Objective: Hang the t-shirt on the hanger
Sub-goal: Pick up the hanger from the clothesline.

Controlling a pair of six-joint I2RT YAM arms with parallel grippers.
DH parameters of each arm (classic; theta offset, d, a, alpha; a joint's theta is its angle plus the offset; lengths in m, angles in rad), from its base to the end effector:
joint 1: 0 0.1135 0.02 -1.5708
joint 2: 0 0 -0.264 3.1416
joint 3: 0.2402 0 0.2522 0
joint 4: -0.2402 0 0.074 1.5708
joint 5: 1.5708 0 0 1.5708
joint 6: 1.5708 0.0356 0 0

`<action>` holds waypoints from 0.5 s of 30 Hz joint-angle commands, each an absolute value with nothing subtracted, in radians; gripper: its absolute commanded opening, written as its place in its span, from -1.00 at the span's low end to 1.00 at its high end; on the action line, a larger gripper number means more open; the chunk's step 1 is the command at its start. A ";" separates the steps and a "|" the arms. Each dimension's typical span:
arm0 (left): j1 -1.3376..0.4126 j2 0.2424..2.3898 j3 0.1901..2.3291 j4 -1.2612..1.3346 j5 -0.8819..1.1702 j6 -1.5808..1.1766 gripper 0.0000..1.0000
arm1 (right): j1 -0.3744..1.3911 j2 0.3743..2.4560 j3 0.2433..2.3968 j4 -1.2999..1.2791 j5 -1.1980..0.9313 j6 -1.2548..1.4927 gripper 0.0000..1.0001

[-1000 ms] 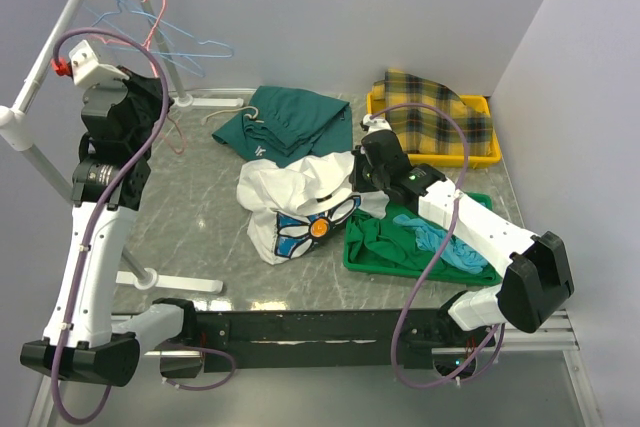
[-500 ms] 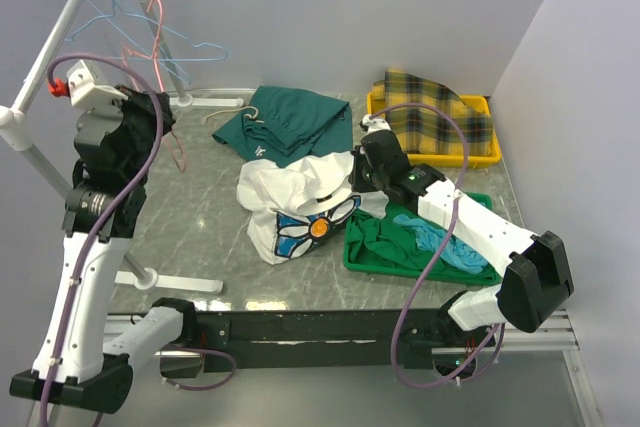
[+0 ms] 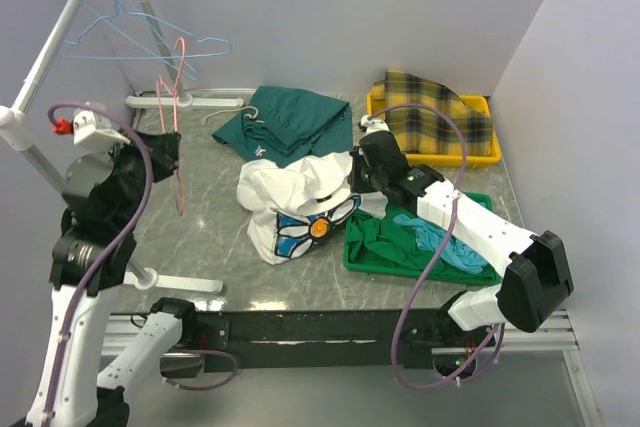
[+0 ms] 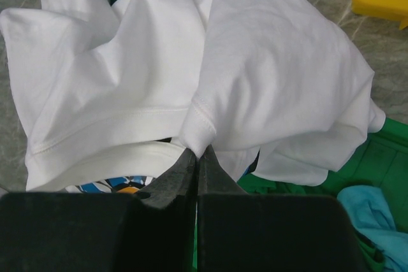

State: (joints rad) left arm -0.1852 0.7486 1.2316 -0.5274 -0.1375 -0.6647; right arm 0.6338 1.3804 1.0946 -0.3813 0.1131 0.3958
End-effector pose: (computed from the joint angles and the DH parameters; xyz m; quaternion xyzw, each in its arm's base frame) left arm 0.1236 -0.0182 0.4552 -0.2173 0.6890 -0.2391 0.6487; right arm 0.2505 0.1791 0.2936 -0.0821 0.8948 0.1704 0.4045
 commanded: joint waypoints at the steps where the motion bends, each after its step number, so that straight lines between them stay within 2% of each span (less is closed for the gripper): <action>1: -0.189 0.672 1.229 -0.569 -0.052 -0.608 -0.98 | 0.649 1.374 1.126 -0.365 0.147 0.382 -1.00; 12: -0.189 0.512 1.152 -0.735 0.074 -0.615 -0.99 | 0.649 1.365 1.117 -0.376 0.218 0.362 -1.00; 15: -0.189 0.488 1.157 -0.759 0.170 -0.601 -0.98 | 0.647 1.377 1.120 -0.376 0.230 0.356 -1.00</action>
State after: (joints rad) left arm -0.1860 0.5262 1.1446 -0.7410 0.0448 -0.6178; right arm 0.6418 1.3804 1.0943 -0.3840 0.1886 0.3756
